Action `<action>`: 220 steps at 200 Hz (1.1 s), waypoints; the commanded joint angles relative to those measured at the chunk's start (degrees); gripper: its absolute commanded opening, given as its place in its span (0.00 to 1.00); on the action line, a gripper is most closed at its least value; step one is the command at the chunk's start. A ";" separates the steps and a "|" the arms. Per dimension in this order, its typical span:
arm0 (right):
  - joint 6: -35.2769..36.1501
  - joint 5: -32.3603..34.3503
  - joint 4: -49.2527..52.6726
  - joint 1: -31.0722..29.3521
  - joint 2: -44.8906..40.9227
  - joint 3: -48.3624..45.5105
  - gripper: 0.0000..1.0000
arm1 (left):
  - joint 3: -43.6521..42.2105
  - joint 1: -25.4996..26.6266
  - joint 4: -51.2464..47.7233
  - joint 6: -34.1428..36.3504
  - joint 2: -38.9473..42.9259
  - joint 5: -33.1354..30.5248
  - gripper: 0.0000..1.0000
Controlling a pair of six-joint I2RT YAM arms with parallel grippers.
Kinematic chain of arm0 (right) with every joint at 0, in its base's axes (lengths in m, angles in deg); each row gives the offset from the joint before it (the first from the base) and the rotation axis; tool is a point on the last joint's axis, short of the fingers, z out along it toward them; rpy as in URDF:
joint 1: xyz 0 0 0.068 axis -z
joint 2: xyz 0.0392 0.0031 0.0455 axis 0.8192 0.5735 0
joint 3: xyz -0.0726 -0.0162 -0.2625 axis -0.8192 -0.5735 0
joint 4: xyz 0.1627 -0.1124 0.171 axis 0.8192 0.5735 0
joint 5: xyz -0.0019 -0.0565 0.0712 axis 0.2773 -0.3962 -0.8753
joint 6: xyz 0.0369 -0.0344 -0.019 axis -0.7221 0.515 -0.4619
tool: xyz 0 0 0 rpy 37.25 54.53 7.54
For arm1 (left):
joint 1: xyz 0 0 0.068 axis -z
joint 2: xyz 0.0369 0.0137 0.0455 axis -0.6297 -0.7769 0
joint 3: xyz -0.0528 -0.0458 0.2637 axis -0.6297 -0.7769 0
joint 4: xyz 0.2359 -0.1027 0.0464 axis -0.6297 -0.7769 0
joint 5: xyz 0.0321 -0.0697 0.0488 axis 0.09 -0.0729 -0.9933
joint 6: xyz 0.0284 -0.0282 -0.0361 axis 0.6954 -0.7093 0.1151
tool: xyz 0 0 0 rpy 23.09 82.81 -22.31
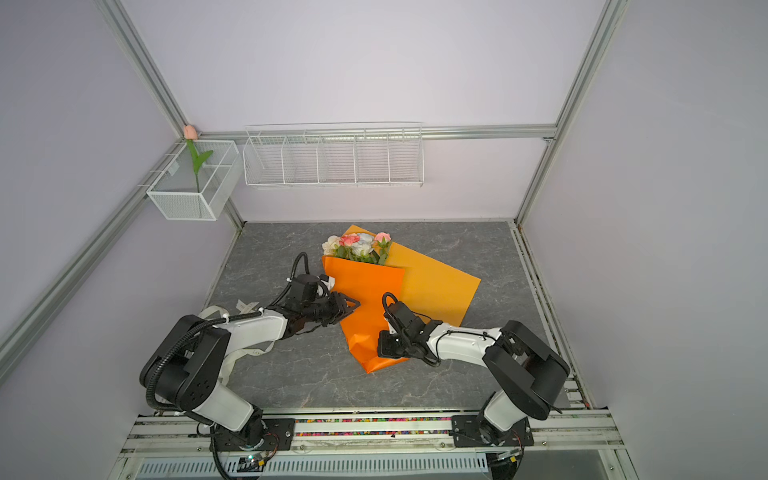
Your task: Tie the bouquet of fake flowers
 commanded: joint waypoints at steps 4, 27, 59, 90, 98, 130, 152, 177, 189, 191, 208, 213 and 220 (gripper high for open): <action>0.78 -0.45 0.66 -0.27 0.90 0.76 0.07 | 3.34 -4.35 -3.24 2.25 -0.70 -0.35 0.35; 1.03 -0.58 0.94 -0.27 1.14 0.73 0.07 | 5.76 -8.48 -2.17 3.15 -4.54 1.42 0.31; 1.31 -1.12 0.86 -0.27 1.77 0.97 0.07 | 9.32 -11.86 4.01 1.18 -9.45 3.45 0.29; 1.57 -1.51 1.27 -0.27 2.39 1.27 0.07 | 13.92 -12.93 4.02 0.80 -14.71 4.64 0.29; 1.79 -1.51 1.70 -0.27 2.55 1.41 0.07 | 14.39 -13.42 4.76 0.40 -16.12 4.48 0.29; 2.32 -1.30 2.58 -0.18 3.14 2.25 0.07 | 13.69 -16.08 9.12 -2.66 -20.92 3.92 0.23; 2.76 -1.41 3.53 -0.26 3.69 3.03 0.07 | 11.24 -18.62 13.93 -4.89 -22.73 4.79 0.22; 2.83 -1.58 3.91 -0.27 4.48 3.52 0.07 | 11.39 -20.33 15.46 -5.54 -25.25 6.26 0.21; 2.88 -1.60 3.95 -0.28 4.59 3.58 0.07 | 11.95 -20.69 14.33 -5.11 -25.77 6.26 0.21; 2.89 -1.66 3.94 -0.29 4.59 3.60 0.07 | 12.02 -20.74 14.27 -4.98 -25.76 6.24 0.21; 2.87 -1.43 4.37 -0.32 4.56 3.77 0.07 | 12.85 -20.96 12.77 -4.11 -25.91 6.04 0.21; 2.89 -1.42 4.42 -0.27 4.51 3.74 0.07 | 13.20 -21.04 12.07 -3.82 -25.87 5.83 0.21; 2.91 -1.29 4.54 -0.31 4.41 3.78 0.07 | 13.73 -21.21 11.15 -3.56 -25.84 5.75 0.21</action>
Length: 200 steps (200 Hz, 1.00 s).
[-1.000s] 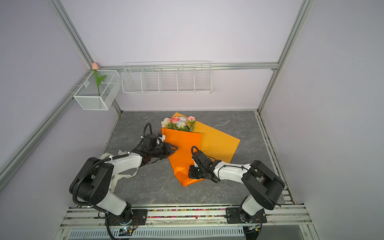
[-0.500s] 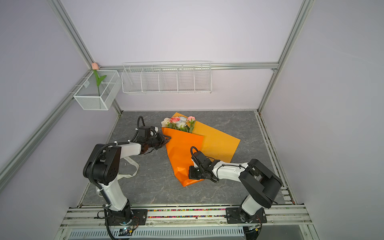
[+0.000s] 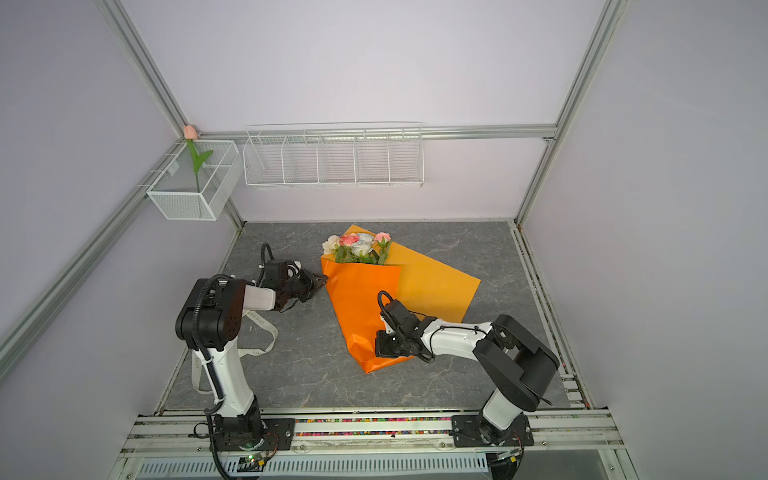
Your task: Tie the bouquet of fake flowers
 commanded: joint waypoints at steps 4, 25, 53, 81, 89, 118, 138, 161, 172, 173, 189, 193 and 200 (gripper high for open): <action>0.58 0.00 2.36 -0.21 0.73 0.88 0.07 | 2.02 -0.60 -2.26 0.61 -1.41 -0.15 0.21; 0.73 0.29 2.88 -0.20 0.83 1.22 0.07 | 2.13 -0.68 -1.08 0.80 0.33 1.61 0.21; 0.99 0.35 3.51 -0.27 1.36 1.97 0.07 | 2.72 -0.69 -1.14 1.26 2.43 3.02 0.21; 1.13 0.48 3.98 -0.24 1.58 2.22 0.07 | 5.41 -0.61 0.77 0.39 -0.41 6.68 0.19; 1.33 0.57 4.37 -0.19 1.65 2.50 0.07 | 5.42 -0.61 1.30 0.32 -0.45 6.54 0.20; 1.44 0.79 4.77 -0.19 1.71 2.63 0.07 | 7.77 -0.61 1.88 -0.07 -2.78 7.76 0.21; 1.45 0.95 5.11 -0.27 1.88 2.72 0.07 | 10.41 -0.61 -2.29 0.97 -4.88 6.98 0.21; 1.41 1.06 5.20 -0.22 2.01 2.81 0.07 | 11.60 -0.70 -5.58 1.45 -6.64 3.76 0.21; 1.37 1.08 5.13 -0.19 1.98 2.80 0.07 | 12.64 -0.68 -7.32 1.65 -7.81 2.17 0.21; 1.36 1.16 5.13 -0.18 1.98 2.76 0.07 | 12.71 -0.69 -7.39 1.67 -7.85 2.07 0.21; 1.34 0.97 5.13 -0.25 2.21 2.75 0.07 | 13.57 -0.75 -7.85 0.72 -8.99 -0.62 0.21; 1.30 1.00 5.13 -0.20 2.24 2.66 0.07 | 13.82 -0.81 -7.99 0.35 -9.24 -1.31 0.21; 1.26 0.98 5.05 -0.20 2.24 2.64 0.07 | 14.52 -0.86 -8.64 0.01 -9.73 -2.29 0.21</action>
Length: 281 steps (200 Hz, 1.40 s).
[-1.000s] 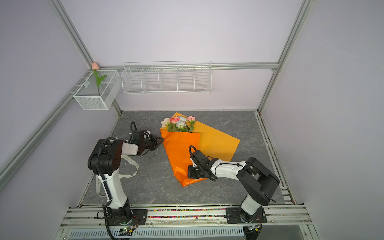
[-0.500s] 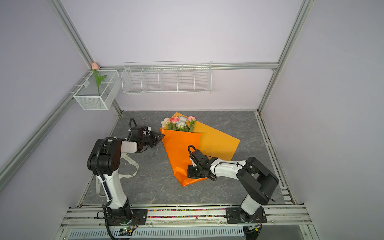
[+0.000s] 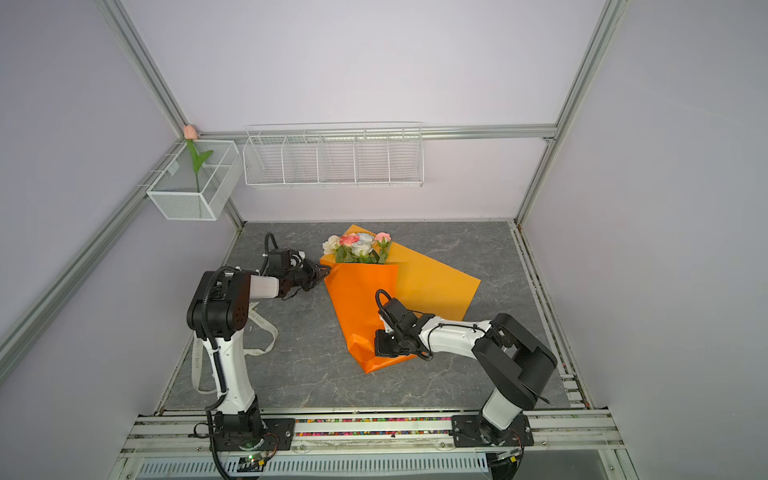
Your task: Tie the bouquet of fake flowers
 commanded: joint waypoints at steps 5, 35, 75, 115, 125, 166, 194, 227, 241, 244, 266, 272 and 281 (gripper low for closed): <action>0.56 0.90 1.60 -0.25 1.48 0.41 0.07 | 2.95 -0.42 -4.95 -1.04 -2.36 -6.13 0.21; 0.65 0.97 1.88 -0.23 1.23 0.41 0.07 | 6.43 -0.83 -10.56 0.17 -3.32 -9.33 0.20; 0.79 0.88 1.79 -0.20 1.36 0.57 0.07 | 11.27 -1.61 -15.99 2.51 -5.67 -10.71 0.19; 0.81 1.05 1.87 -0.18 1.41 0.43 0.07 | 14.67 -2.50 -20.45 4.35 -6.31 -12.58 0.18; 0.66 0.97 1.88 -0.19 1.58 0.49 0.07 | 16.07 -2.66 -22.42 5.21 -6.75 -12.27 0.18; 0.12 1.28 1.64 -0.19 1.70 1.24 0.07 | 14.99 -2.61 -25.12 8.16 0.96 -10.95 0.24; -0.28 1.58 1.52 -0.19 1.23 1.53 0.07 | 9.89 -1.79 -27.94 9.94 11.47 -10.74 0.29; -0.59 1.57 1.00 -0.26 0.54 1.48 0.07 | -0.77 4.23 -30.00 10.44 25.13 -11.53 0.27; -0.59 1.76 1.00 -0.25 0.44 1.50 0.07 | -6.97 8.39 -27.20 7.99 30.03 -10.15 0.23; -0.59 1.76 0.98 -0.24 0.44 1.54 0.07 | -8.26 9.36 -26.81 7.32 31.08 -10.05 0.21; -0.45 1.76 0.95 -0.21 0.18 1.80 0.07 | -17.60 17.70 -23.16 3.21 38.09 -10.62 0.13; -0.34 1.85 1.13 -0.18 0.22 1.89 0.07 | -19.81 20.13 -22.24 1.83 39.67 -10.96 0.11; -0.37 2.21 1.64 -0.23 0.18 2.18 0.07 | -23.37 23.25 -19.80 -0.69 42.10 -11.12 0.07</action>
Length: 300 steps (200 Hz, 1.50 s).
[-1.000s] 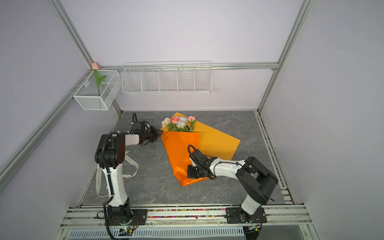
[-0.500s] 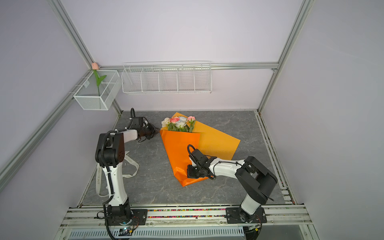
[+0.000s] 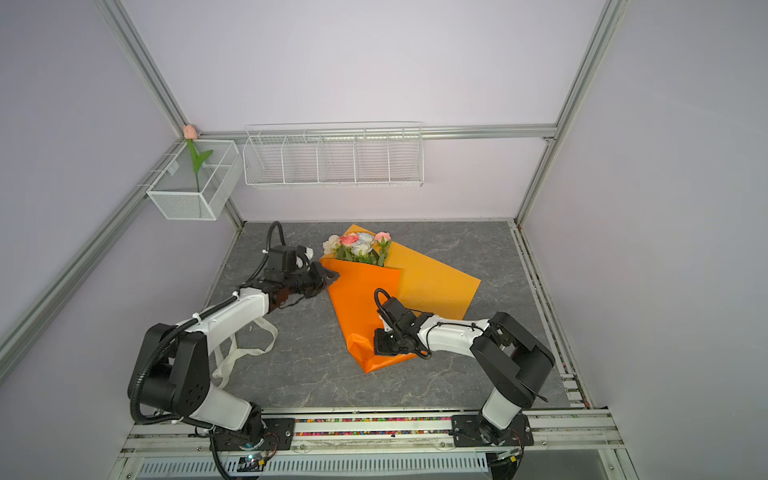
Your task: Tie the bouquet of fake flowers
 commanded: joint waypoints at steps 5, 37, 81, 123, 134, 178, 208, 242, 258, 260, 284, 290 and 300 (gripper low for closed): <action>-0.45 1.23 1.49 -0.19 -0.48 1.35 0.07 | -9.56 7.79 4.73 -7.85 5.44 -0.79 0.05; -0.37 1.83 1.77 -0.32 -1.16 1.12 0.07 | -19.14 16.76 10.88 -15.76 12.17 -4.65 0.02; -0.60 1.92 1.51 -0.34 -1.44 0.92 0.07 | -21.93 24.26 11.67 -16.37 10.89 -5.51 0.01; -0.37 2.11 1.95 -0.45 -1.49 1.03 0.07 | -25.04 25.23 10.19 -15.04 9.87 -5.95 0.01; -0.42 2.16 2.03 -0.45 -1.53 0.94 0.07 | -26.66 25.25 10.87 -14.85 9.53 -5.50 0.01; -0.63 2.45 1.90 -0.65 -1.14 0.43 0.07 | -29.83 25.39 10.76 -12.95 6.03 -4.48 0.02; -0.55 2.93 2.36 -0.71 -1.09 0.54 0.07 | -30.78 25.41 7.89 -12.69 8.08 -4.63 0.03; -0.20 3.15 2.89 -0.73 -1.35 0.85 0.07 | -27.42 25.41 2.20 -10.97 15.94 -6.84 0.05; -0.23 3.32 2.96 -0.85 -1.33 0.94 0.07 | -25.42 25.38 1.97 -11.02 18.18 -7.07 0.07; -0.26 3.32 2.92 -0.85 -1.29 0.94 0.07 | -25.17 25.37 2.07 -10.95 18.21 -7.02 0.07; -0.27 3.34 3.09 -0.86 -1.18 1.17 0.07 | -24.20 25.41 4.04 -10.68 15.32 -5.25 0.08; -0.28 3.24 3.09 -0.85 -1.18 1.12 0.07 | -24.17 25.47 5.05 -10.53 13.65 -4.23 0.08; -0.28 3.28 3.16 -0.89 -1.17 1.21 0.07 | -24.51 25.57 6.79 -10.82 11.09 -3.05 0.07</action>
